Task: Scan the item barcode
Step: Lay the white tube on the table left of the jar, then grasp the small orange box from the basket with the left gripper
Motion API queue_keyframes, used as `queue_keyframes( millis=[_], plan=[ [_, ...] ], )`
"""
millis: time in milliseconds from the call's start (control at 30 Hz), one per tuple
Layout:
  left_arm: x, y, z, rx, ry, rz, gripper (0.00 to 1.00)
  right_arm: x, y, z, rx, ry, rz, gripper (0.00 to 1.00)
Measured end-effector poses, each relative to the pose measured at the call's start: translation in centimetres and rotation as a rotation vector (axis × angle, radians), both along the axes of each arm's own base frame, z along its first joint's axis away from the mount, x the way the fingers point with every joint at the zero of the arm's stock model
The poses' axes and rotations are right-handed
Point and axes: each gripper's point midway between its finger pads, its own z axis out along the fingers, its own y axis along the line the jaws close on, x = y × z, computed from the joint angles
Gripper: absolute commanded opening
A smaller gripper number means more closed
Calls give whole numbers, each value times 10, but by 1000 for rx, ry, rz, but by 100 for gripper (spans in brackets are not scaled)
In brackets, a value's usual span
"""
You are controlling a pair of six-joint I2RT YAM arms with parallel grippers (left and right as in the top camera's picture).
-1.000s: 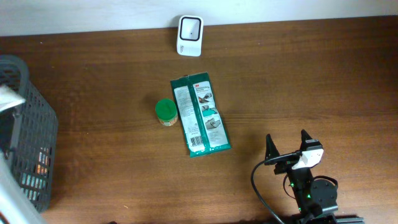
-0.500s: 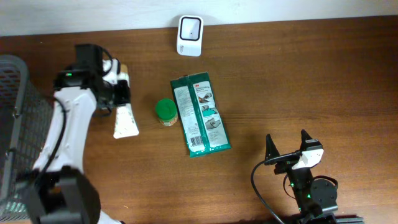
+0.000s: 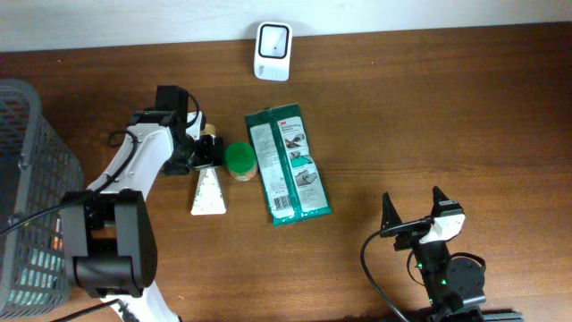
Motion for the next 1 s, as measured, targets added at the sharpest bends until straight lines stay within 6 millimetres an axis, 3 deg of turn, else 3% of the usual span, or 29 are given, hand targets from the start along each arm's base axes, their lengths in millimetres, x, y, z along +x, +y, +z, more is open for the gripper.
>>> queue_keyframes(
  millis=[100,167,267,367,400,433,500,533,567,600,667,767,867,933,1000],
  plan=[
    [-7,1,4,1,38,2,99,0,0,0,1,0,0,99],
    [-2,6,21,0,34,16,99,0,0,0,0,0,0,98],
    [22,29,89,-7,-88,73,99,0,0,0,0,0,0,99],
    [32,61,186,-5,-278,147,99,0,0,0,0,0,0,98],
    [33,70,209,-1,-332,166,99,0,0,0,0,0,0,98],
    [32,92,253,10,-433,214,100,0,0,0,0,0,0,98],
    [20,132,308,40,-574,307,97,0,0,0,1,0,0,98],
    [13,152,329,59,-627,359,93,0,0,0,0,0,0,98],
    [-3,185,350,88,-680,457,91,0,0,0,1,0,0,98],
    [-17,211,356,110,-694,536,90,0,0,0,0,0,0,98],
    [-41,249,354,128,-670,665,91,0,0,0,1,0,0,99],
    [-82,303,333,156,-582,856,85,0,0,0,0,0,0,98],
    [-104,334,299,144,-478,962,85,0,0,0,0,0,0,98],
    [-116,344,260,107,-358,1005,85,0,0,0,0,0,0,98],
    [-123,349,205,47,-202,1017,85,0,0,0,1,0,0,98]
  ],
)
